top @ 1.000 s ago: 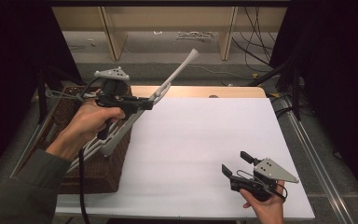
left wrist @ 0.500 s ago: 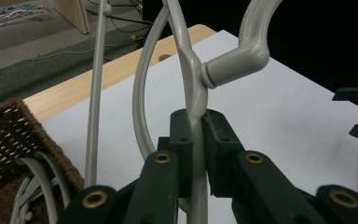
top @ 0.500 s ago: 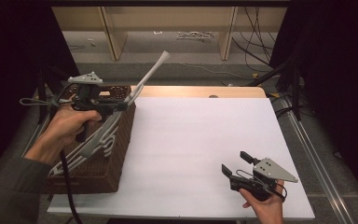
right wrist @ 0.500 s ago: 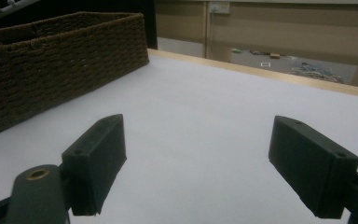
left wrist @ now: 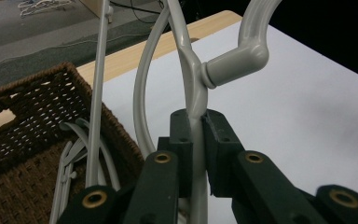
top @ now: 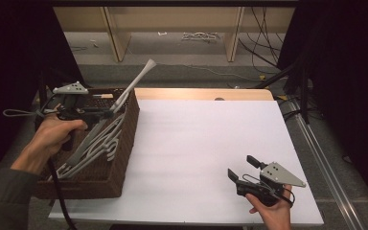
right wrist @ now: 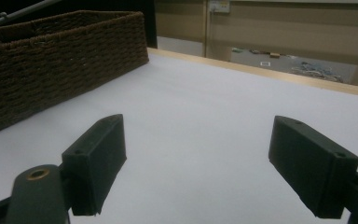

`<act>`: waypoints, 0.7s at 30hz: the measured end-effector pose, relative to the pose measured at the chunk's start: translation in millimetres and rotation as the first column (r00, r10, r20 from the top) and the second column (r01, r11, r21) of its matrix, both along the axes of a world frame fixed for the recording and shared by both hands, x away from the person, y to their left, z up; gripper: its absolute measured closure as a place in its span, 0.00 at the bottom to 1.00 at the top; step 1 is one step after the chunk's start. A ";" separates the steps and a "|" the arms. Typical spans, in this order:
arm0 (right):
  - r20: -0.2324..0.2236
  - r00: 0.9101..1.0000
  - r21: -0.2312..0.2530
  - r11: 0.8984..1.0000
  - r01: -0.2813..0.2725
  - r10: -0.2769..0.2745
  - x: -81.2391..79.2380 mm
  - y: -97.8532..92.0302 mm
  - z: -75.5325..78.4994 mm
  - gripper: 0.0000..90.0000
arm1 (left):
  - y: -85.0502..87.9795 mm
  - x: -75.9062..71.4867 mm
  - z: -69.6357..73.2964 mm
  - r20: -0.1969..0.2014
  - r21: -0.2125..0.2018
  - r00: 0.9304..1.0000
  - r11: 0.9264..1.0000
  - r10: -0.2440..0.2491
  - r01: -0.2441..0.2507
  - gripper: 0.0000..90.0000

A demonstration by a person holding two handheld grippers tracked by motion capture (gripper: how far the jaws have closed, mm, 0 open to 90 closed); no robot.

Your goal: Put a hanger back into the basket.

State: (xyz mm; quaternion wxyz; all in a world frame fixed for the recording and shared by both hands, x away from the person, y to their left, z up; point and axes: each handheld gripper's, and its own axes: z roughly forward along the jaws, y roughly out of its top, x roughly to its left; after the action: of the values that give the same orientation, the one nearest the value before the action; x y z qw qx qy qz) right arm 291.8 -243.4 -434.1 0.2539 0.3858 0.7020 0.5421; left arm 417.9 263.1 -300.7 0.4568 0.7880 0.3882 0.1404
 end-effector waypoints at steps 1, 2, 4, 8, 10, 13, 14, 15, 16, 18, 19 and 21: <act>-0.007 1.000 0.001 1.000 0.000 0.000 -0.4 -0.1 0.4 0.22 | 2.7 0.4 -1.5 0.000 0.004 1.000 1.000 0.000 0.000 0.92; -0.007 1.000 -0.003 1.000 0.000 0.000 -0.3 -0.3 0.4 0.22 | 5.0 0.4 -3.1 -0.002 0.005 1.000 1.000 0.004 -0.004 0.92; -0.009 1.000 -0.019 1.000 0.002 -0.002 -0.4 -0.8 0.5 0.22 | 10.2 0.5 -5.6 0.001 0.014 1.000 1.000 0.008 -0.008 0.92; -0.012 1.000 -0.007 1.000 -0.003 0.003 -0.6 -0.6 0.7 0.22 | 20.5 -1.6 -11.2 0.006 0.010 1.000 1.000 0.020 -0.020 0.92; -0.009 1.000 -0.019 1.000 0.002 -0.002 -0.3 -0.9 0.3 0.22 | 25.4 -2.9 -14.5 0.007 0.018 1.000 1.000 0.024 -0.024 0.92; -0.006 1.000 -0.022 1.000 0.007 -0.007 -0.2 -0.7 0.1 0.22 | 32.4 -5.3 -19.9 -0.005 0.016 0.999 0.999 0.032 -0.032 0.92; -0.008 1.000 -0.022 1.000 0.007 -0.007 -0.3 -0.6 0.0 0.22 | 34.7 -6.3 -21.5 -0.006 0.018 0.999 0.999 0.033 -0.033 0.92; -0.008 1.000 -0.022 1.000 0.007 -0.008 -0.3 -0.7 0.0 0.22 | 37.2 -7.3 -22.9 -0.006 0.018 0.999 0.999 0.036 -0.036 0.91; -0.007 1.000 -0.022 1.000 0.008 -0.008 -0.2 -0.7 0.0 0.22 | 39.8 -8.1 -24.3 -0.006 0.016 0.999 0.999 0.042 -0.042 0.92; -0.015 1.000 -0.027 1.000 0.010 -0.010 -0.7 -0.7 0.4 0.22 | 45.1 -10.2 -26.8 -0.011 0.012 0.999 0.999 0.047 -0.047 0.92; -0.009 1.000 -0.021 1.000 0.008 -0.009 -0.5 -0.7 0.0 0.22 | 47.4 -11.5 -28.1 -0.013 0.015 0.999 0.999 0.049 -0.049 0.92; -0.009 1.000 -0.022 1.000 0.009 -0.009 -0.4 -0.8 0.0 0.22 | 51.3 -13.8 -30.8 -0.015 0.020 0.999 0.998 0.052 -0.052 0.91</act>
State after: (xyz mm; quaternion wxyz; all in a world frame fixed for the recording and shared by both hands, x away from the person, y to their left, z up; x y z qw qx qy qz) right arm 291.4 -244.2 -434.0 0.2574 0.3885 0.7072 0.5317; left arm 404.1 314.4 -331.5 0.4421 0.7833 0.4106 0.1499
